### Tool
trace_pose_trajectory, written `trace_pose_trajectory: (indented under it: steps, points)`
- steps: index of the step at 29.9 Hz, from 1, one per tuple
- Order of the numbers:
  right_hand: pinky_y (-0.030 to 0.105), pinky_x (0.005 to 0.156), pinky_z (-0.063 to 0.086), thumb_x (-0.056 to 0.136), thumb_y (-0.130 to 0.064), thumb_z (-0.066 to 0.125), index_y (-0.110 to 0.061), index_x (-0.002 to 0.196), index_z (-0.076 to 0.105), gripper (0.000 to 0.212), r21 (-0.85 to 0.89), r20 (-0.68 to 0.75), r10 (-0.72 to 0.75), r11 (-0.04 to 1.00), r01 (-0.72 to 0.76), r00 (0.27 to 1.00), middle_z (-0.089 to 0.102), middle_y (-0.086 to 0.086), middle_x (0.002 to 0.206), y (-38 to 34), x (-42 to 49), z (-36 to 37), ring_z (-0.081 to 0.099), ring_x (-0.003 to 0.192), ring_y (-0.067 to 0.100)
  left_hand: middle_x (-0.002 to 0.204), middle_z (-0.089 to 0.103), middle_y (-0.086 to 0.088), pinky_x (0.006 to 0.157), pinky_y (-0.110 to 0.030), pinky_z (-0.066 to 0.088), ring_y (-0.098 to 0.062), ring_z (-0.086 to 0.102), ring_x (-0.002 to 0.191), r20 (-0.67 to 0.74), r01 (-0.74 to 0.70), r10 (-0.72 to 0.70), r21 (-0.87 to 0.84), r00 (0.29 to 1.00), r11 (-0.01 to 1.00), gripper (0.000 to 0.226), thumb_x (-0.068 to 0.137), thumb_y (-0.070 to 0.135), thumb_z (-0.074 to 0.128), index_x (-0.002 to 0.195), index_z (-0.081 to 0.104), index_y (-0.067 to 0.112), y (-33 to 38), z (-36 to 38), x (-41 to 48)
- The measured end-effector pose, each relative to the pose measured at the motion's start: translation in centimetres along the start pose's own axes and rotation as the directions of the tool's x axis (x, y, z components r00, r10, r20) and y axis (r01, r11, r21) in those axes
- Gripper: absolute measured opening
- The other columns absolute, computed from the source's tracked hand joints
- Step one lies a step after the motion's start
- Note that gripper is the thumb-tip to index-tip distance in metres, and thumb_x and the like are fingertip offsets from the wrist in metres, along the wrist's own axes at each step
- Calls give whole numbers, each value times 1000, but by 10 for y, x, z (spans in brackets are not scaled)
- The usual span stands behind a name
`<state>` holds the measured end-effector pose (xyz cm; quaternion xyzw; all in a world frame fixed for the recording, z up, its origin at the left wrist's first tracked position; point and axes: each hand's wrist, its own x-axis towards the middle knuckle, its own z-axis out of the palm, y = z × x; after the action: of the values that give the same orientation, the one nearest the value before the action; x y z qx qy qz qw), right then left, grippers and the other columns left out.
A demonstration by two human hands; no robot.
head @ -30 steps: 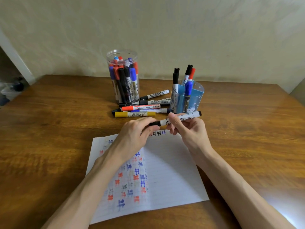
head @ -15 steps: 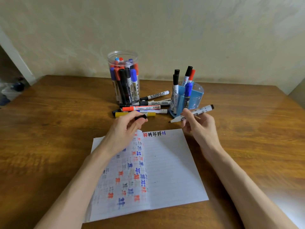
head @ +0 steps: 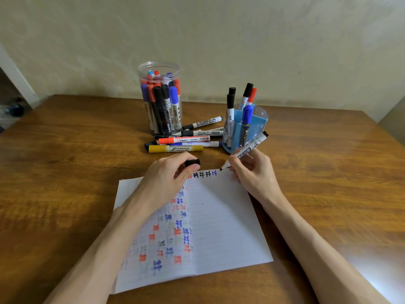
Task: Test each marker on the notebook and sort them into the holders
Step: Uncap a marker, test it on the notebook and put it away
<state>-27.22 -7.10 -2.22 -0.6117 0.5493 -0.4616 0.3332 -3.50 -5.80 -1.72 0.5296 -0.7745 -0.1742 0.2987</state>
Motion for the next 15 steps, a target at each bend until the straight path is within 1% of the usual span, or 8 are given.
trace_pose_trajectory:
  steps: [2, 6, 10, 13, 15]
  points:
    - [35, 65, 62, 97, -21, 70, -18, 97, 70, 3, -49, -15, -29, 998, 28, 999, 76, -3, 81, 2, 1, 1, 73, 72, 12, 111, 70, 13, 83, -26, 56, -4, 64, 104, 4, -2, 2, -1, 1000, 1000, 41, 97, 50, 48, 125, 65, 27, 0, 0, 0]
    - [30, 66, 63, 98, -23, 71, -16, 96, 73, 8, -94, -3, -56, 994, 55, 998, 76, -6, 80, 4, -1, 1, 73, 71, 10, 111, 69, 14, 83, -25, 56, -4, 64, 103, 5, -9, 9, 0, 1000, 1000, 40, 97, 50, 49, 124, 65, 26, 0, 1, -1]
    - [32, 67, 64, 97, -25, 71, -16, 97, 74, 10, -114, -9, -56, 992, 55, 998, 76, -6, 81, 4, -1, 2, 74, 72, 10, 108, 69, 14, 80, -25, 55, -3, 64, 100, 1, -18, 18, 4, 1000, 1000, 36, 99, 49, 51, 122, 66, 26, 0, 1, -1]
    - [30, 66, 63, 97, -24, 71, -19, 93, 73, 7, -119, -2, -64, 991, 64, 998, 76, -7, 79, 4, -2, 2, 74, 70, 9, 107, 69, 14, 79, -20, 52, -3, 64, 98, 0, -14, 14, 3, 1000, 1000, 35, 99, 48, 51, 122, 66, 26, 0, 2, -1]
    - [28, 64, 61, 97, -25, 72, -20, 91, 72, 8, -139, 3, -75, 987, 75, 997, 75, -8, 76, 3, -2, 2, 73, 68, 8, 108, 69, 14, 79, -18, 50, -3, 63, 99, 4, -13, 13, 7, 1000, 1000, 34, 100, 47, 51, 123, 66, 26, 0, 2, 0]
